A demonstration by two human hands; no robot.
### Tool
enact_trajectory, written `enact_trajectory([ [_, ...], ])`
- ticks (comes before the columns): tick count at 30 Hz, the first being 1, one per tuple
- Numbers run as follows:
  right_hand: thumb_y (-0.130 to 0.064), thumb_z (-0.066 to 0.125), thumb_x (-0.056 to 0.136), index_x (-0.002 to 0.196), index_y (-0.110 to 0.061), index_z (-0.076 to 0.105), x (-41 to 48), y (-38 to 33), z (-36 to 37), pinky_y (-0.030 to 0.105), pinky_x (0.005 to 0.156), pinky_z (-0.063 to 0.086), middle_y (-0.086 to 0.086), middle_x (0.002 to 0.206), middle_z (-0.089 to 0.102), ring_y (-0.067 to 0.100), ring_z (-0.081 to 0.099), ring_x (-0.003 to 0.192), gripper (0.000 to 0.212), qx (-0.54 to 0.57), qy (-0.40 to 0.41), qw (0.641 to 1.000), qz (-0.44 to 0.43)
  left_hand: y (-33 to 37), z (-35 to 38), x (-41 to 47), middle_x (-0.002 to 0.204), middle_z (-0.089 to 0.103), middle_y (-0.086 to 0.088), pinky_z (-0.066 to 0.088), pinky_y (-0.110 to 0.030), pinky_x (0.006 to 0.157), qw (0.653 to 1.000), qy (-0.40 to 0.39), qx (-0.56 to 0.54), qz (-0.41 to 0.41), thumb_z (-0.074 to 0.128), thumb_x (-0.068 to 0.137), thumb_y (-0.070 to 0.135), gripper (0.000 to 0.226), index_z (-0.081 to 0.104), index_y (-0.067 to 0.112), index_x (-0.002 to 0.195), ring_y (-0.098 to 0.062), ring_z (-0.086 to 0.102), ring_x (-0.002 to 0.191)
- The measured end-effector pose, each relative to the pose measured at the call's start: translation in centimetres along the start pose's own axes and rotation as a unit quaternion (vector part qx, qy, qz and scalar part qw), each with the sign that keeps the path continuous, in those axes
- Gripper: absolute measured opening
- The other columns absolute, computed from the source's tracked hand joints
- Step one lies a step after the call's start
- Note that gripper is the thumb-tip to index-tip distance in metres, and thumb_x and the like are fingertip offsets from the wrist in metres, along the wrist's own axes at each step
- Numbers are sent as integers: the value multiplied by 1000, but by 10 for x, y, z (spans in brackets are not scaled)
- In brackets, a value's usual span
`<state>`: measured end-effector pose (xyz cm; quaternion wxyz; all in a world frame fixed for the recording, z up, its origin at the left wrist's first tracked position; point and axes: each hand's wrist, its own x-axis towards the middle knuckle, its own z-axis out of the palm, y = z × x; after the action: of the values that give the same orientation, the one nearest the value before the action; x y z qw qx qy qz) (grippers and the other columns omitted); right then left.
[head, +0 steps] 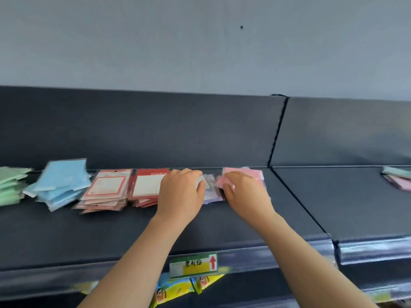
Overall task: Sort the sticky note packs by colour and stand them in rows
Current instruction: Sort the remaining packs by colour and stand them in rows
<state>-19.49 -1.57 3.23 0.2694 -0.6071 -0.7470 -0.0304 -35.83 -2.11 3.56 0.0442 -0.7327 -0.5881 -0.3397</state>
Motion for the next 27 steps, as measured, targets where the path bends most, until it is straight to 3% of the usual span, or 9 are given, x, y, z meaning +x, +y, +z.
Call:
enact_trajectory([
  [3,-23,46,96,104,-8,63,-15,52,-25,35,73,47,3,106,64,28,59,95,24,-16,4,1000,19,53,25,2,96,71,0,43,-35,76,1000,-5,-13,12,54,93,24,21,72,16,97,-27,58,88],
  [6,-23,44,96,97,-8,61,-29,106,-44,34,67,47,2,98,62,26,58,89,22,-33,6,999,36,102,54,4,76,67,1,35,-33,64,999,-9,-14,28,57,89,18,19,64,13,72,-24,51,73],
  [8,-23,42,96,96,-7,60,-38,141,-55,35,67,47,3,98,62,27,58,89,23,-44,5,998,53,132,74,5,72,65,0,39,-35,64,999,-17,-28,33,56,89,19,23,58,13,66,-27,54,73],
  [13,-23,43,97,114,-6,61,-56,212,-75,38,81,50,7,116,62,28,58,104,29,-69,-8,994,89,192,117,7,105,69,0,44,-37,84,996,-61,-41,41,50,96,28,27,69,18,112,-28,57,99],
  [20,-23,43,97,112,-6,62,-61,284,-86,37,78,50,6,116,62,29,58,101,29,-76,-8,987,144,242,170,21,96,65,3,42,-33,83,991,-117,-20,62,44,98,32,29,66,16,110,-23,54,98],
  [27,-24,43,97,113,-6,63,-59,341,-98,37,83,50,6,119,62,28,59,104,31,-86,-3,977,193,281,216,47,105,67,1,45,-35,87,984,-155,-31,88,45,98,31,31,65,13,112,-23,55,103],
])
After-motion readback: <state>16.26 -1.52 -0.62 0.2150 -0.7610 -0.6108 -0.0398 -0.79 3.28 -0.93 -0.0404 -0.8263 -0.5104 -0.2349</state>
